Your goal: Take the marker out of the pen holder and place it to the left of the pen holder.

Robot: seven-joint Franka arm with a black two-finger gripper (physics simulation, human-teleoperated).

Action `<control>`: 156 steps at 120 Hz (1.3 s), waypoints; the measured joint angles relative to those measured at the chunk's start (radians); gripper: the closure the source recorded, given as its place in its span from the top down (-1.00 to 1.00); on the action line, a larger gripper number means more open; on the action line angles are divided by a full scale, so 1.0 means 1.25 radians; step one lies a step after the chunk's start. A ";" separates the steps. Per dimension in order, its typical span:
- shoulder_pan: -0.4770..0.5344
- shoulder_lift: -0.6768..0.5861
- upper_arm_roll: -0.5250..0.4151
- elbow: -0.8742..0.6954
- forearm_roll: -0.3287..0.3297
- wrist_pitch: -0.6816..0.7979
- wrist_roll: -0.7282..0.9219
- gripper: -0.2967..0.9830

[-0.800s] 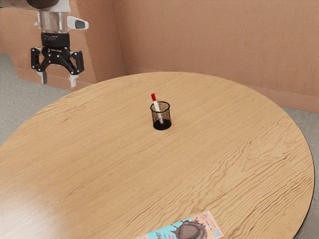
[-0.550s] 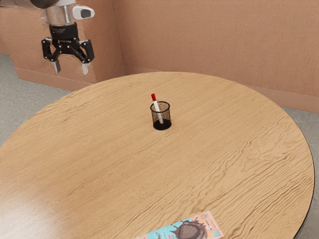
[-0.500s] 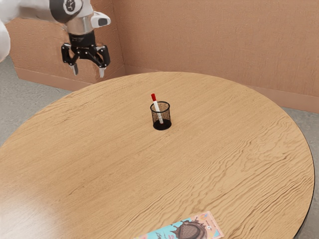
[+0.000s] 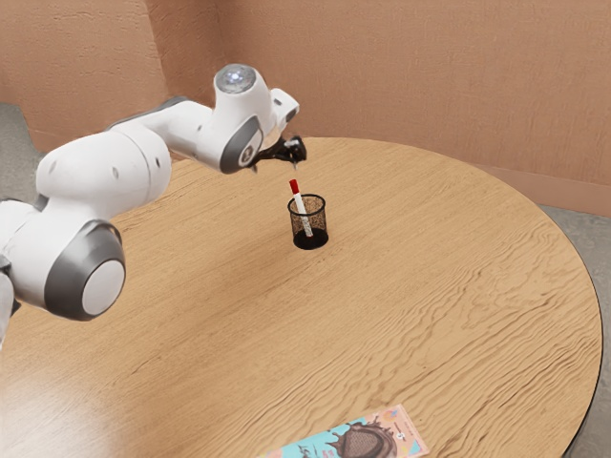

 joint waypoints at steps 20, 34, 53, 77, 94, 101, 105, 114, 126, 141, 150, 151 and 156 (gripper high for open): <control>0.001 0.073 -0.005 0.035 0.000 0.074 -0.093 0.51; 0.001 0.119 -0.004 0.061 0.000 0.102 -0.146 0.51; 0.013 0.165 -0.001 0.116 0.002 0.122 -0.203 0.51; 0.016 0.198 0.000 0.144 0.012 0.143 -0.252 0.42; 0.015 0.199 -0.002 0.145 0.013 0.153 -0.279 0.16; 0.014 0.199 -0.002 0.145 0.013 0.155 -0.288 0.03; 0.015 0.199 -0.002 0.145 0.014 0.156 -0.293 -0.04; 0.015 0.201 -0.002 0.144 0.014 0.157 -0.303 -0.21; 0.013 0.202 -0.002 0.145 0.015 0.159 -0.315 -0.42; 0.011 0.202 -0.002 0.145 0.016 0.159 -0.329 -0.54; 0.010 0.201 -0.002 0.145 0.018 0.158 -0.338 -0.58; 0.009 0.201 -0.002 0.145 0.018 0.158 -0.339 -0.58; 0.008 0.201 -0.001 0.145 0.019 0.157 -0.344 -0.60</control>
